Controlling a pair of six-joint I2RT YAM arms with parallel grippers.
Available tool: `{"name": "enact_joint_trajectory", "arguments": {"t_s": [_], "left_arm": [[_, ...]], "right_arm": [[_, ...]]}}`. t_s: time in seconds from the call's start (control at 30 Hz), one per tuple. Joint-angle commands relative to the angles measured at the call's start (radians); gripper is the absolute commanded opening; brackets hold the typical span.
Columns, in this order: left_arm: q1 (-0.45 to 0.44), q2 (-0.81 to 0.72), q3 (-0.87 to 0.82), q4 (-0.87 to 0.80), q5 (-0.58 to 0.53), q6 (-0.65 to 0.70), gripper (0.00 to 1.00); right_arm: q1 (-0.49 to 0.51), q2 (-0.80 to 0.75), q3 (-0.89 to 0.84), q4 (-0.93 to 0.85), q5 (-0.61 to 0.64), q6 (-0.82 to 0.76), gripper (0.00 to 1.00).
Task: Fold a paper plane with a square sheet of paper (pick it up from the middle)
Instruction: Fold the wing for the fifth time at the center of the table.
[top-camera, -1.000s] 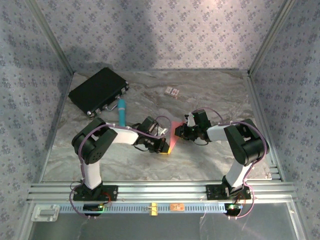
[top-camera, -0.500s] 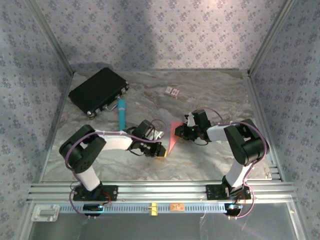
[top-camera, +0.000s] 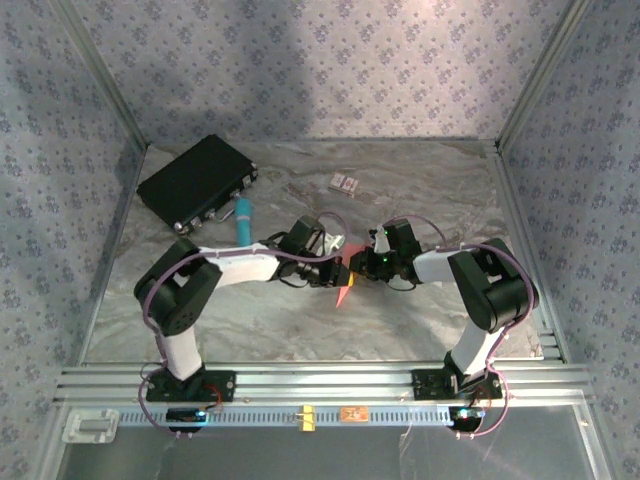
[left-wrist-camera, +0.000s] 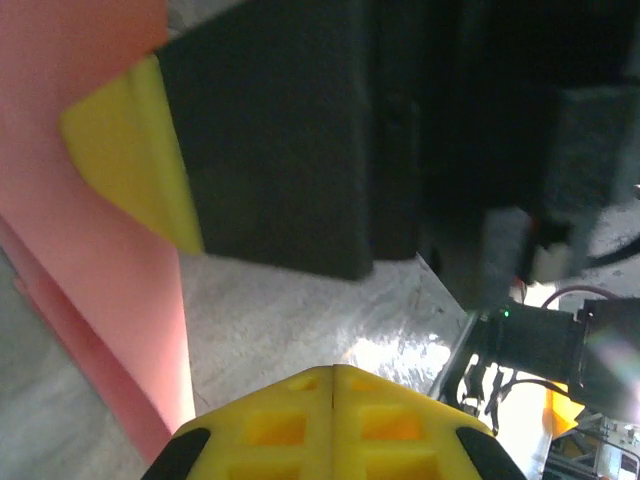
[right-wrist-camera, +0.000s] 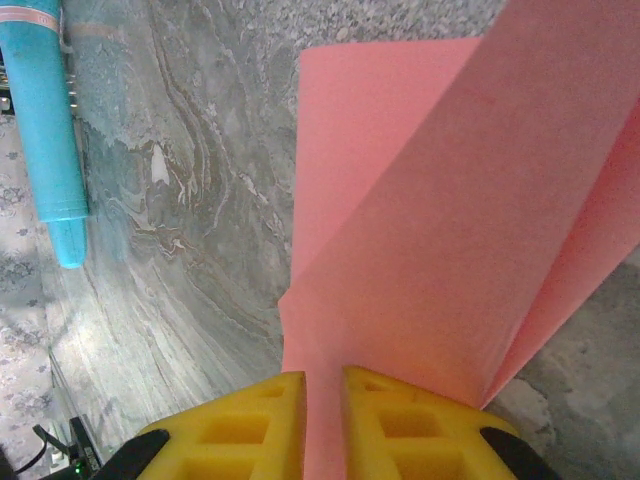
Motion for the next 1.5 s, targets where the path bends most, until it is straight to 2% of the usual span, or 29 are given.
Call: {"name": "enact_joint_trajectory", "arguments": {"t_s": [0.0, 0.2, 0.33, 0.47, 0.83, 1.47], "left_arm": [[-0.004, 0.05, 0.034, -0.014, -0.006, -0.012, 0.04], [-0.007, 0.101, 0.042, -0.015, -0.037, -0.01, 0.04], [-0.017, 0.107, 0.024, -0.096, -0.07, 0.031, 0.05], [-0.024, 0.108, -0.021, -0.105, -0.055, 0.036, 0.05], [-0.062, 0.081, -0.006, -0.274, -0.129, 0.122, 0.06], [-0.073, -0.01, -0.067, -0.26, -0.137, 0.12, 0.11]], "right_arm": [[0.016, 0.048, -0.018, -0.085, 0.094, 0.008, 0.18], [0.017, 0.052, -0.015, -0.085, 0.088, 0.009, 0.18], [0.018, 0.052, -0.017, -0.089, 0.094, 0.008, 0.18], [0.015, 0.056, -0.017, -0.092, 0.094, 0.007, 0.18], [0.013, 0.062, -0.015, -0.103, 0.099, 0.005, 0.18], [0.021, 0.062, 0.003, -0.128, 0.104, -0.003, 0.15]]}}
